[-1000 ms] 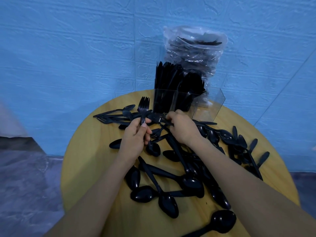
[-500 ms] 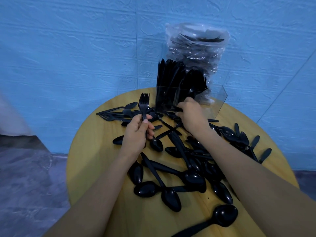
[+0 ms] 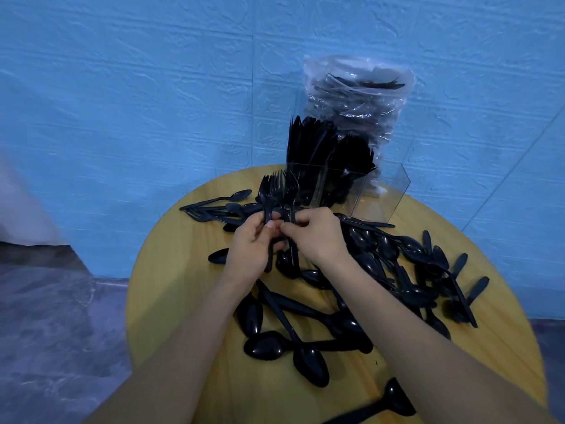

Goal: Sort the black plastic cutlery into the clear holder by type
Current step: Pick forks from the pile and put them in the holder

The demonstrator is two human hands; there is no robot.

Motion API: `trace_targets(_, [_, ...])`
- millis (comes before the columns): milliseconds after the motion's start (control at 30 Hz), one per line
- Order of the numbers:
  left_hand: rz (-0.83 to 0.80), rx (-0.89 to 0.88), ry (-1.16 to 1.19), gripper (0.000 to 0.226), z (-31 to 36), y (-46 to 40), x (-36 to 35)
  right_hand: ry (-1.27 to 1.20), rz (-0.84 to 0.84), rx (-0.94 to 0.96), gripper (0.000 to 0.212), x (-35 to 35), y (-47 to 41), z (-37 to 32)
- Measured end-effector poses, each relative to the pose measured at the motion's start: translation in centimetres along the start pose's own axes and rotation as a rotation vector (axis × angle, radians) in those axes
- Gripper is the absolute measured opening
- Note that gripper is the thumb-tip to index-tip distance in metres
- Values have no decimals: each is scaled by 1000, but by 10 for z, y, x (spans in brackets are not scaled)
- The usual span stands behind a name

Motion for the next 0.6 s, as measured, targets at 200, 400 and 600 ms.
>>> trace_targets(200, [28, 29, -1, 25, -2, 0, 4, 37, -13, 16, 23, -10, -1, -4])
trace_targets(400, [25, 60, 17, 24, -4, 0, 2, 100, 116, 29, 18, 0, -1, -1])
trace_targets(600, [9, 50, -39, 22, -3, 0, 2, 170, 39, 97, 9, -13, -4, -9])
Point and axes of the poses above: each hand's wrist, its own y-axis away from the middle knuckle, its own x-axis out of the back of the hand, z = x × y, the point moved 7 cm from there along -y, towards the middle knuckle, and after that the axes turned 14 degrees about y, right-handed, at the moved point
